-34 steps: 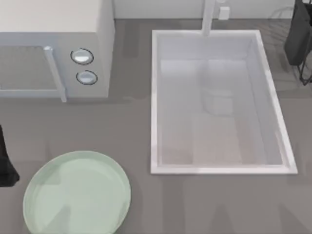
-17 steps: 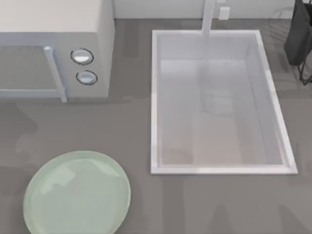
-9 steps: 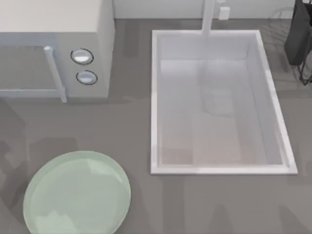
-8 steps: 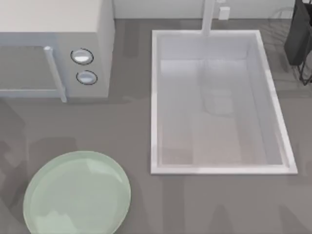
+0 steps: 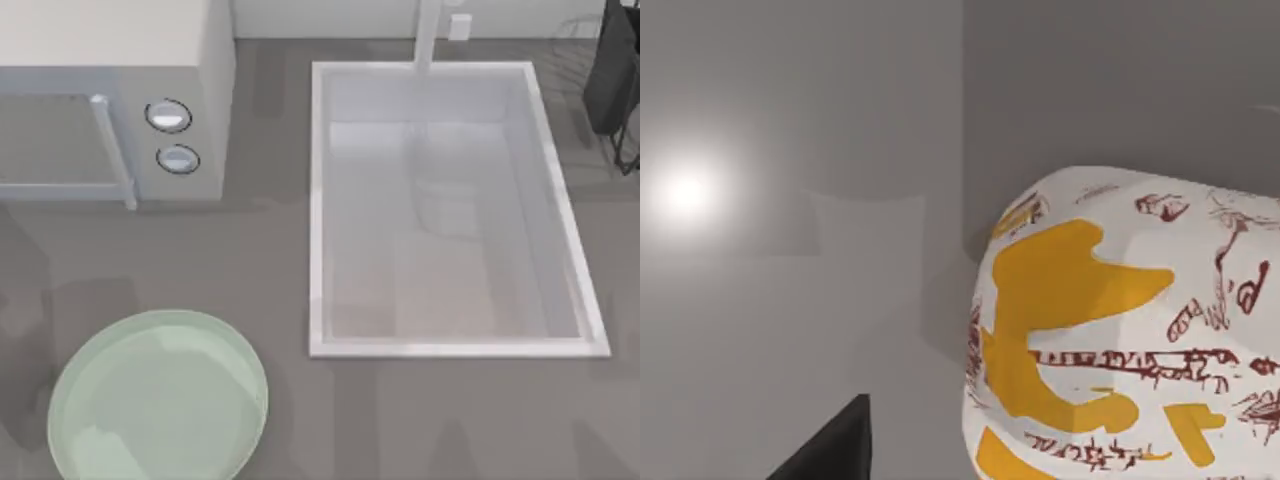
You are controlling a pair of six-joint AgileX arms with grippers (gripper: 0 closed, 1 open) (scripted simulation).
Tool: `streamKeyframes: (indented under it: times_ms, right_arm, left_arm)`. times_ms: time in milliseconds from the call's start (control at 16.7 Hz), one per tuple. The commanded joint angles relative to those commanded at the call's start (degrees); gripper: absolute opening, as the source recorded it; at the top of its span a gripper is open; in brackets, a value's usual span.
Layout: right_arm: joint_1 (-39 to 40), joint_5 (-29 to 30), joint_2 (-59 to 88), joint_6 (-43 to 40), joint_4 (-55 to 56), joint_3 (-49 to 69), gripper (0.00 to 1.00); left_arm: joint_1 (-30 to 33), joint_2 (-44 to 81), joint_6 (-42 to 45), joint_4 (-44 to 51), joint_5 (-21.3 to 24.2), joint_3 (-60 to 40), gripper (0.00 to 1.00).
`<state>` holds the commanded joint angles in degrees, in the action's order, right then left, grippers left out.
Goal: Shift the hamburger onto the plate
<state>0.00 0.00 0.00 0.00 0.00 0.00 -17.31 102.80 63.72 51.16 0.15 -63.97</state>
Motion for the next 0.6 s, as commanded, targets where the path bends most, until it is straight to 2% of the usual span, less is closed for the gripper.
streamKeyframes:
  times_ms: [300,600]
  right_arm:
    - [0.0,0.0,0.0,0.0,0.0,0.0,1.00]
    - [0.0,0.0,0.0,0.0,0.0,0.0,1.00]
  left_arm:
    - [-0.2,5.7,0.2,-11.9,0.0,5.6,1.00]
    - [-0.2,6.9,0.3,-13.8,0.0,6.7,1.00]
